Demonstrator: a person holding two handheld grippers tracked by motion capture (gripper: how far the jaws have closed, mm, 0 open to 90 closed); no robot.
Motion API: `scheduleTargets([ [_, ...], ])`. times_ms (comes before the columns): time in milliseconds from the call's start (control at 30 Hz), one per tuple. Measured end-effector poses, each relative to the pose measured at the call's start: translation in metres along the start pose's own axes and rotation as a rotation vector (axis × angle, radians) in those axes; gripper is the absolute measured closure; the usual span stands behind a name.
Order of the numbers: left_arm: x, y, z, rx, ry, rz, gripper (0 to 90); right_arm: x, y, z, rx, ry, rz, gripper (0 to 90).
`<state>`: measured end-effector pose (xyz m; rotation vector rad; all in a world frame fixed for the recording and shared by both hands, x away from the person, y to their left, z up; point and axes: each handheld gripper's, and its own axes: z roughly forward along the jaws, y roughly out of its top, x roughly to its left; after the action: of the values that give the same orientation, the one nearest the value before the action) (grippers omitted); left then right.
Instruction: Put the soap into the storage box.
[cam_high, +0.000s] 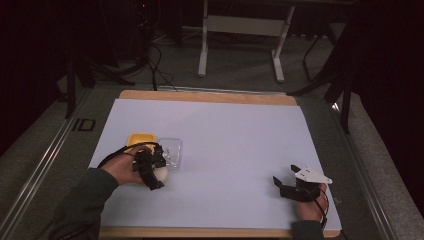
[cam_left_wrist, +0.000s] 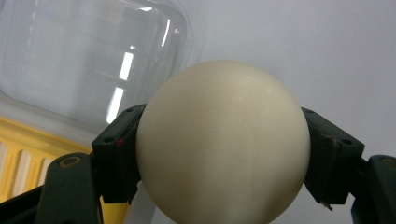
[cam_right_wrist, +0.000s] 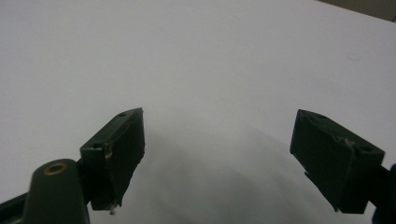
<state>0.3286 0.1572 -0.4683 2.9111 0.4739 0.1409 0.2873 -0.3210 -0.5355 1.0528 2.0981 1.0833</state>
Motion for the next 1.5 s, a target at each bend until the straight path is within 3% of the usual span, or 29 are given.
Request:
scheduleTargets([
  [433, 0.012, 0.003, -0.008, -0.014, 0.009, -0.016, 25.6, 0.0, 0.0, 0.0, 0.0, 0.0, 0.0, 17.7],
  [1000, 0.033, 0.002, -0.021, -0.036, 0.047, -0.079, 25.5, 0.0, 0.0, 0.0, -0.001, 0.001, 0.002, 17.7],
  [1500, 0.042, -0.002, -0.021, -0.006, 0.053, -0.121, 25.6, 0.0, 0.0, 0.0, -0.002, 0.001, 0.0, 17.7],
])
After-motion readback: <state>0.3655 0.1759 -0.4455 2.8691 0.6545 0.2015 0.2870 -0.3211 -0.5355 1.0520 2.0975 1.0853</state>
